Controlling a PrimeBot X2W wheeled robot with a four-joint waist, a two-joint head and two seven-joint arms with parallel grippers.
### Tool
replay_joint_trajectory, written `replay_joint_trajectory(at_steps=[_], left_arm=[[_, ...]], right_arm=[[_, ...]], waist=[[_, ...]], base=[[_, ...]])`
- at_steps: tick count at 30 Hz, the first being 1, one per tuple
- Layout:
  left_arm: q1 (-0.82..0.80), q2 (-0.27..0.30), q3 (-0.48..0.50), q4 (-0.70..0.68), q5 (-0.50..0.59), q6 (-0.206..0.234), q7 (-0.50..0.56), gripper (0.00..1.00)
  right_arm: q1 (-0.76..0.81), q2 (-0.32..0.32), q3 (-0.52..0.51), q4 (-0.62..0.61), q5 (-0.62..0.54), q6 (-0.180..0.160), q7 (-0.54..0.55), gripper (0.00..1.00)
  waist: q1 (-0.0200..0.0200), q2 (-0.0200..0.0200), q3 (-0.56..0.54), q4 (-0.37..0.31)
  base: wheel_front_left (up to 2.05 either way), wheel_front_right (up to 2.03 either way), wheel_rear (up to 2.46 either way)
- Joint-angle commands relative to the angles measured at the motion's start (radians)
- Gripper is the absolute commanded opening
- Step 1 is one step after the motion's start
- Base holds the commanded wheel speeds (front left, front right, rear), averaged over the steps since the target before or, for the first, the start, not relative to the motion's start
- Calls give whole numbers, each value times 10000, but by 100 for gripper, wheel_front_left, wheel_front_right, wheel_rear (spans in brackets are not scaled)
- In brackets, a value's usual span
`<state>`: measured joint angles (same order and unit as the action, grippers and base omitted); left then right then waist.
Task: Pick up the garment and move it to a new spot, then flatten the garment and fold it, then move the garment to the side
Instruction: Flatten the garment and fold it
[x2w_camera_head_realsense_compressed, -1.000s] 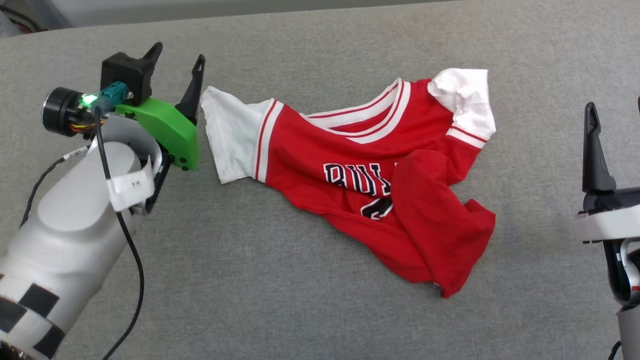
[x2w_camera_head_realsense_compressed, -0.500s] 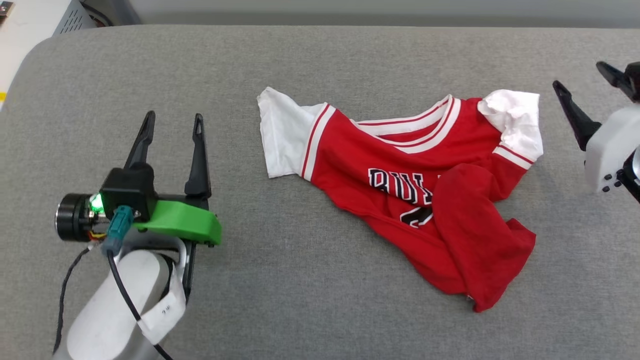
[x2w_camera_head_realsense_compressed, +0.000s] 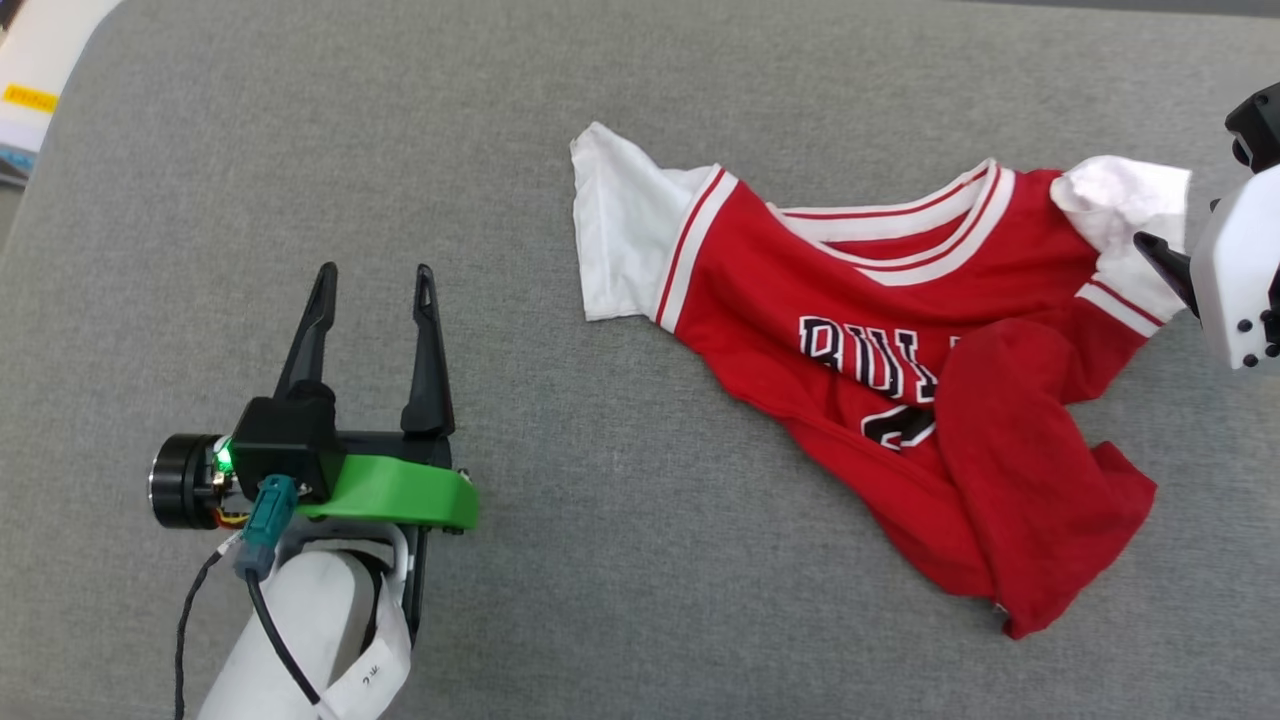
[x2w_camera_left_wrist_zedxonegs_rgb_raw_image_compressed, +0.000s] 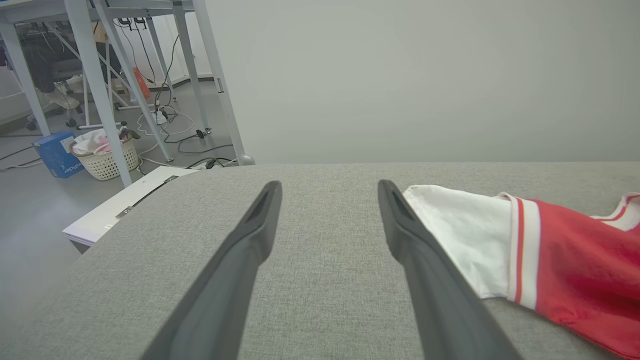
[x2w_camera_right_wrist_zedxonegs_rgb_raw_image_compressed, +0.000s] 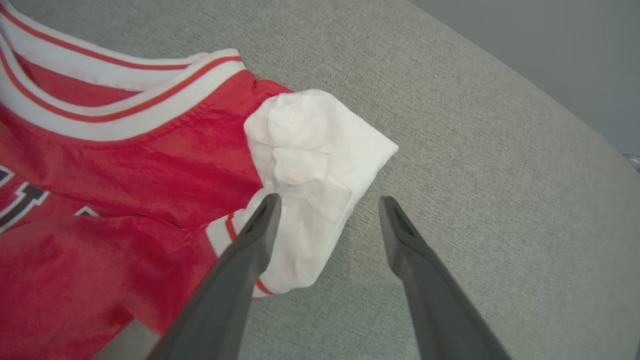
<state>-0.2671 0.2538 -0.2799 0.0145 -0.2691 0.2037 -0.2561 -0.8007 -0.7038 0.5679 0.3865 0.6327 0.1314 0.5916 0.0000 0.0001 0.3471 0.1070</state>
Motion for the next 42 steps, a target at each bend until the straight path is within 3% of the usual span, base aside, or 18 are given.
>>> replay_joint_trajectory(at_steps=[1, 7, 8, 9, 10, 16, 17, 21, 33, 42], left_arm=[[13, -149, 100, 13, 174, -142, -56, 100], [-88, -736, 595, 144, 680, -620, -56, 100], [-57, -825, 671, 181, 758, -687, -56, 100], [-24, -889, 733, 209, 814, -739, -56, 100], [18, -964, 806, 249, 875, -813, -56, 100], [342, -1254, 1210, 413, 1151, -1122, -57, 100], [507, -1373, 1339, 468, 1257, -1252, -57, 100], [700, -1519, 1486, 542, 1365, -1411, -57, 100], [1170, -1805, 1849, 812, 1528, -1754, -57, 100], [1398, -1928, 2053, 936, 1606, -1885, -57, 100]], right_arm=[[-208, 81, 110, 197, 79, -7, -179, 100], [-288, 304, 930, 1149, 256, -7, -1134, 100], [-292, 306, 1029, 1244, 255, -7, -1458, 40], [-301, 301, 1070, 1310, 234, -7, -1781, 4], [-287, 277, 1134, 1396, 209, -7, -2150, 0], [117, 256, 869, 1563, 459, -7, -3999, 0], [525, 349, 358, 1542, 781, -7, -4915, 0], [1415, 603, -634, 1429, 1636, -7, -5935, 0], [4083, 853, -3717, 2224, 4231, -7, -7402, 0], [4863, 1224, -5372, 4722, 4757, -7, -7538, 0]], waist=[[0, -1, 394, 326], [0, -1, 589, 446], [0, -1, 553, 423], [0, -1, 514, 396], [0, -1, 455, 364], [0, -1, -32, 28], [0, -1, -257, -129], [0, -1, -477, -288], [0, -1, -884, -389], [0, -1, -1038, -285]], base=[[0, 0, 0], [0, 0, 0], [0, 0, 0], [0, 0, 0], [0, 0, 0], [0, 0, 0], [0, 0, 0], [0, 0, 0], [0, 0, 0], [0, 0, 0]])
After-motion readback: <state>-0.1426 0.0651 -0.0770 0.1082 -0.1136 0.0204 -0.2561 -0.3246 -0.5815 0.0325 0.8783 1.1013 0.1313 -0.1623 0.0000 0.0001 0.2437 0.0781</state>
